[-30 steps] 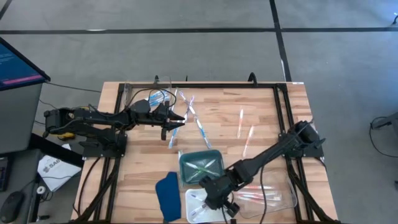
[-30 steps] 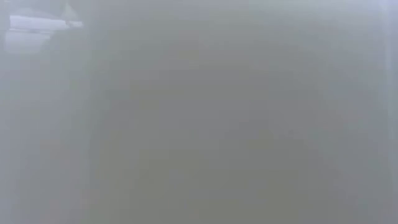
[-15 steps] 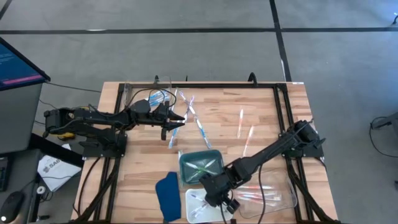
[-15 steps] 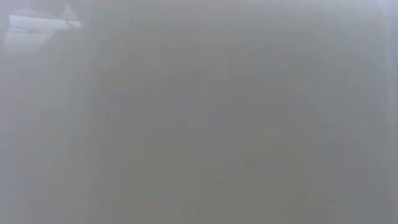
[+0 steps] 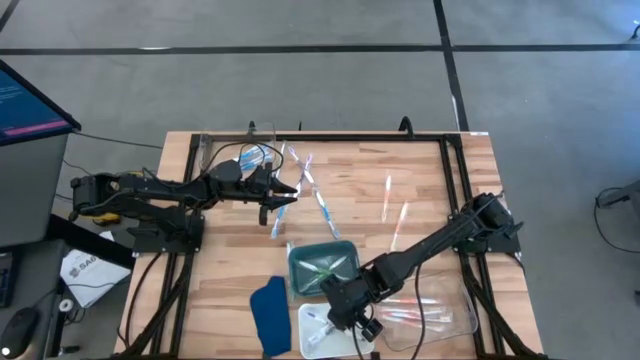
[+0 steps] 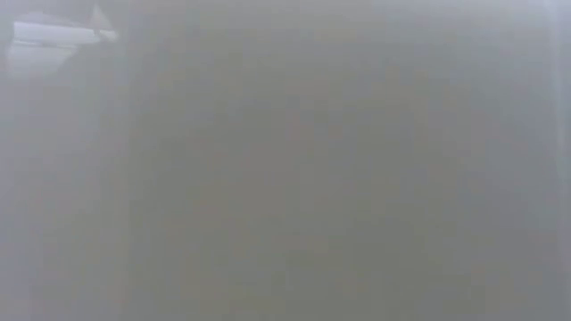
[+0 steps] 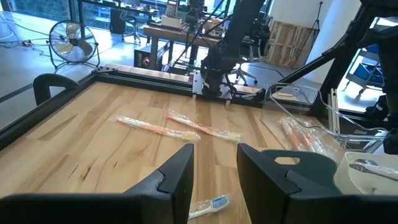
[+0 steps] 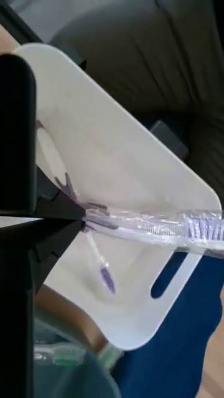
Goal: Pick & Place Toothbrushes
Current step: Put the purple toothbrush into the white bin, then put the orange toothbrush into the bottom transparent bin
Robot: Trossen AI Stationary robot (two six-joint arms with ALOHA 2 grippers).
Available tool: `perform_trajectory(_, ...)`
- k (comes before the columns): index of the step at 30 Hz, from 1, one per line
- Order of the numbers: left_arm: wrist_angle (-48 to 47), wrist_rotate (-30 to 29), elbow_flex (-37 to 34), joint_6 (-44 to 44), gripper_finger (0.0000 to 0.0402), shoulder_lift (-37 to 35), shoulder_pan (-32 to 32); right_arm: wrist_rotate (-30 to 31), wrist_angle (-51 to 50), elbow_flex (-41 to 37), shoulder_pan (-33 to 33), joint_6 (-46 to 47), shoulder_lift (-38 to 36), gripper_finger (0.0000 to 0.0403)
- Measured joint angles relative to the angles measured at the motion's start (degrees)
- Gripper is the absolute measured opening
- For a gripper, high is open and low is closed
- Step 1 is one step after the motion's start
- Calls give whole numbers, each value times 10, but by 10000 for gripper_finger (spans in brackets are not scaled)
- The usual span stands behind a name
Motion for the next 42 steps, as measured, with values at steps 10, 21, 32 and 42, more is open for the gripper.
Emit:
perform_trajectory(10, 0, 0, 0, 0, 115, 0, 0, 7, 59, -52, 0, 10, 0, 0)
perform_trajectory(21, 0, -1, 0, 0, 115, 0, 0, -9, 65, -54, 0, 36, 0, 31)
perform_trajectory(32, 0, -1, 0, 0, 115, 0, 0, -9, 89, -54, -1, 32, 0, 136)
perform_trajectory(42, 0, -1, 0, 0, 115, 0, 0, -9, 90, -33, -13, 58, 0, 164)
